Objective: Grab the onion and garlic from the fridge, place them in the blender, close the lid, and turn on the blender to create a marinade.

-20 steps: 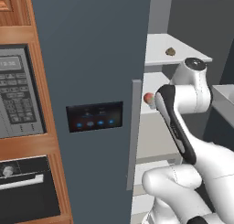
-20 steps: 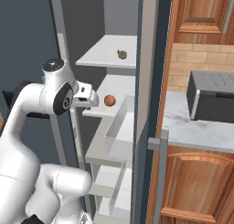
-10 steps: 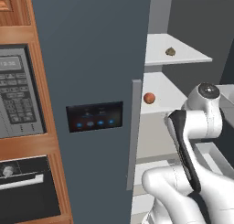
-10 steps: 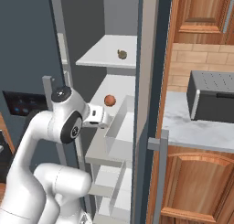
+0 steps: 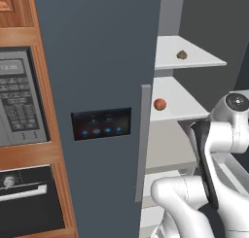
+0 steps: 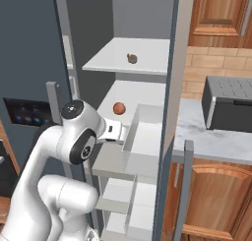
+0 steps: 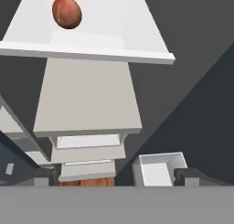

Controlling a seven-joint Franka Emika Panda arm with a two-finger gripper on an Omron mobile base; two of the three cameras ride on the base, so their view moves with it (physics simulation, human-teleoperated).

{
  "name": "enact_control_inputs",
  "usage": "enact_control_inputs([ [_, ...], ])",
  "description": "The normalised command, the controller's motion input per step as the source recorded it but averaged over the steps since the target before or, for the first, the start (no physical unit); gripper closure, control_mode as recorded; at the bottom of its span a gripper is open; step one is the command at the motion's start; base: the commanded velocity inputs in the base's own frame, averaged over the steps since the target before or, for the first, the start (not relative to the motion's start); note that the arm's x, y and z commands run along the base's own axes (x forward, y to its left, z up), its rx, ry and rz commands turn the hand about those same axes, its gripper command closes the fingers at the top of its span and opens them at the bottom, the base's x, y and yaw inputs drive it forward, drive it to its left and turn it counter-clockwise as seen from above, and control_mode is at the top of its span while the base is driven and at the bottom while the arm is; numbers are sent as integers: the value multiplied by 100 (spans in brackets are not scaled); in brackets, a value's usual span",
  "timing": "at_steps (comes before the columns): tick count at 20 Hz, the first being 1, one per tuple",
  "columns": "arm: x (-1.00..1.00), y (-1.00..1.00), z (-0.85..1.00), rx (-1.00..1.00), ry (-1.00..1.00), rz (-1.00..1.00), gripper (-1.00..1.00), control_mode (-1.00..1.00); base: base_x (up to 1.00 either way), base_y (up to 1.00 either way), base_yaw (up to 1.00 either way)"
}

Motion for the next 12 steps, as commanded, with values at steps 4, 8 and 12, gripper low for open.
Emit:
enact_control_inputs([
  [4,7,-37,14,5,0,-2,-100,-100,0,0,0],
  [8,84,31,16,8,0,1,-100,-100,0,0,0],
  [12,100,22,14,14,-1,8,-100,-100,0,0,0],
])
